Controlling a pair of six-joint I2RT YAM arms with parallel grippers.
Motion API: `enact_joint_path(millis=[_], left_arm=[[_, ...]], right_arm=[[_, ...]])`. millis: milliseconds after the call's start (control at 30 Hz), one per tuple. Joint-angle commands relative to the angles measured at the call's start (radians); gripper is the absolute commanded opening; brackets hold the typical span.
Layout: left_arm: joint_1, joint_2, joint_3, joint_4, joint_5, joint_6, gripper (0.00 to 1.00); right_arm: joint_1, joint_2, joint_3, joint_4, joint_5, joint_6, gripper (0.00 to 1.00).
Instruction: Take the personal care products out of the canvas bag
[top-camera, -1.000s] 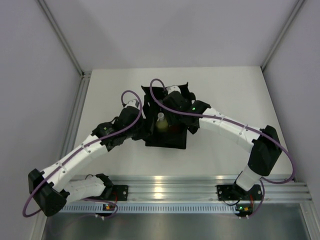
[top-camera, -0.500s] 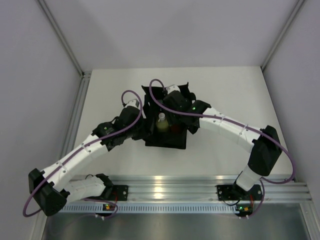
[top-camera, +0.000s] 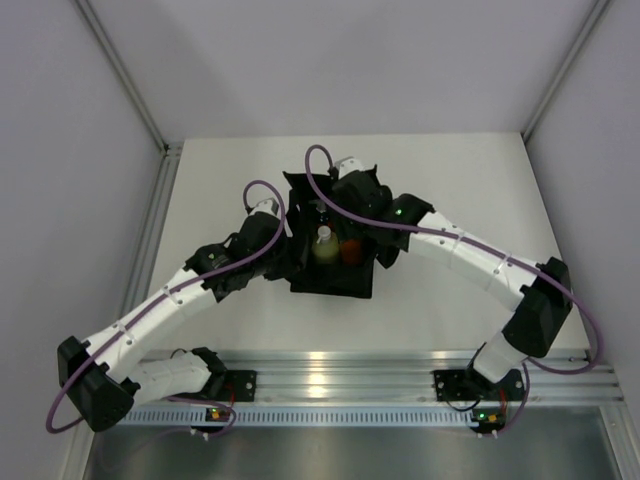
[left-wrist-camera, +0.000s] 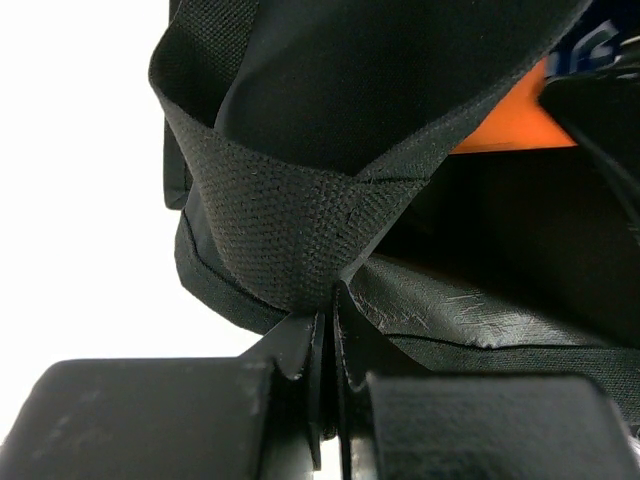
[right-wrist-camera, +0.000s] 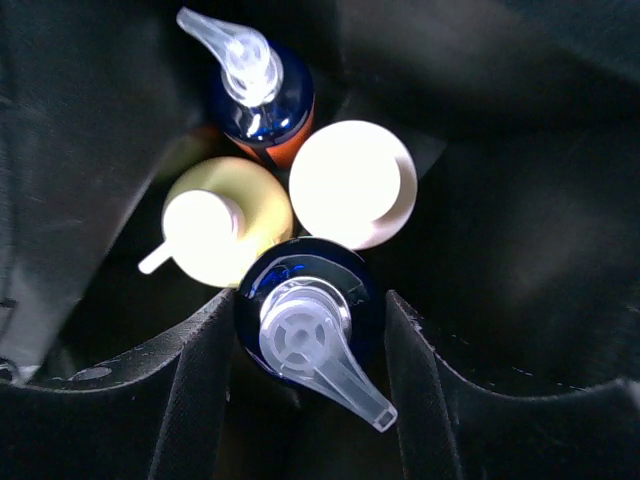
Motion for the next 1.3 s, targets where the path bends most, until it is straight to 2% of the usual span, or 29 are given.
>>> enact_joint_path(millis=[0, 567, 1267], left_arm=[[0.004, 0.024, 0.005, -0.022, -0.057, 0.026, 0.0], [0.004, 0.033, 0.012, -0.022, -0.054, 0.034, 0.0], [0.004, 0.047, 0.025, -0.022, -0.054, 0.037, 0.0]], right_arm=[[-0.013, -0.078, 0.087, 0.056, 0.038, -0.015, 0.0], [-0.015, -0.091, 0.06, 0.054, 0.029, -0.018, 0.0], [-0.012, -0.186, 0.112, 0.091, 0.056, -0.056, 0.0]])
